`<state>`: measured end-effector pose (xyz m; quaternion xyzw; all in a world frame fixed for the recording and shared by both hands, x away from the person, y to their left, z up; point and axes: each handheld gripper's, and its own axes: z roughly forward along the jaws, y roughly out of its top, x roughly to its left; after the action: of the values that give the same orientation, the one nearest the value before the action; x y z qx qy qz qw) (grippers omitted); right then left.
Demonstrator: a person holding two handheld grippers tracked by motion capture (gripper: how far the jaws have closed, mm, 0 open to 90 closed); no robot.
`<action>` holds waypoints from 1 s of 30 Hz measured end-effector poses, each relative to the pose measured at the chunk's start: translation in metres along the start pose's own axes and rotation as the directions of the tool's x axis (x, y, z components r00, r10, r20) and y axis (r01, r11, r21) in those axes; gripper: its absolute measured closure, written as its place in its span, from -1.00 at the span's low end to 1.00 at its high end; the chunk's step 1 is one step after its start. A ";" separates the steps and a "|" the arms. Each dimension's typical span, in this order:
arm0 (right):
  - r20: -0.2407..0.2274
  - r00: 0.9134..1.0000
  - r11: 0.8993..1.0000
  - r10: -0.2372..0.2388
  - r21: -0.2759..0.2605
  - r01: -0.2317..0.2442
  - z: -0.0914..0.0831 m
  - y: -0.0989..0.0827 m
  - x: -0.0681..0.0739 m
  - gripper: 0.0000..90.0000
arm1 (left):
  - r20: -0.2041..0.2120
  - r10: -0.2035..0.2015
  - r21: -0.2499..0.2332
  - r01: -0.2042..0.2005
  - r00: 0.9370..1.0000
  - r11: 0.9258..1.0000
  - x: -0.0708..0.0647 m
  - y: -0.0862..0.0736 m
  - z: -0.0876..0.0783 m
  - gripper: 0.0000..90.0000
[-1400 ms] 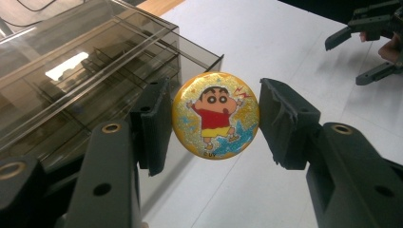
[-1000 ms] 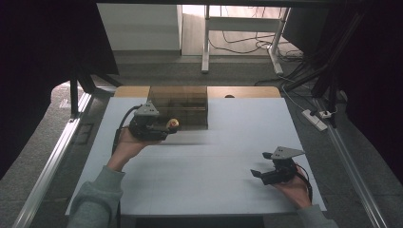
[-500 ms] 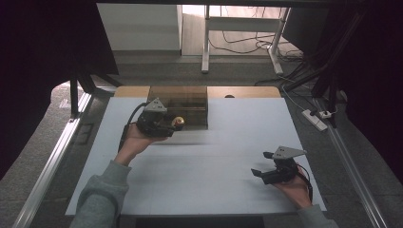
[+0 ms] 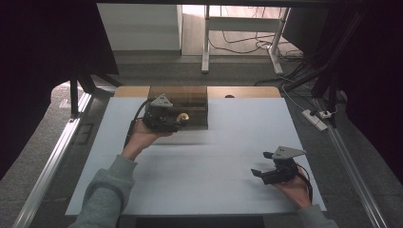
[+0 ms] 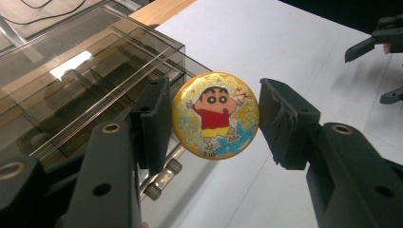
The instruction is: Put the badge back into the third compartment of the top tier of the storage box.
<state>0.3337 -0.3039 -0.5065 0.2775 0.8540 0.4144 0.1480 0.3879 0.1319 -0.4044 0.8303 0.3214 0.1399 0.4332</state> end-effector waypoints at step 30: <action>-0.001 1.000 1.000 0.002 0.008 -0.002 0.001 -0.001 -0.001 -0.72 | -0.017 -0.008 0.066 0.009 1.000 0.998 0.008 0.020 0.043 0.04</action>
<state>0.3345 -0.3038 -0.5077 0.2788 0.8554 0.4113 0.1459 0.4237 0.1017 -0.4134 0.8417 0.3329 0.1342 0.4035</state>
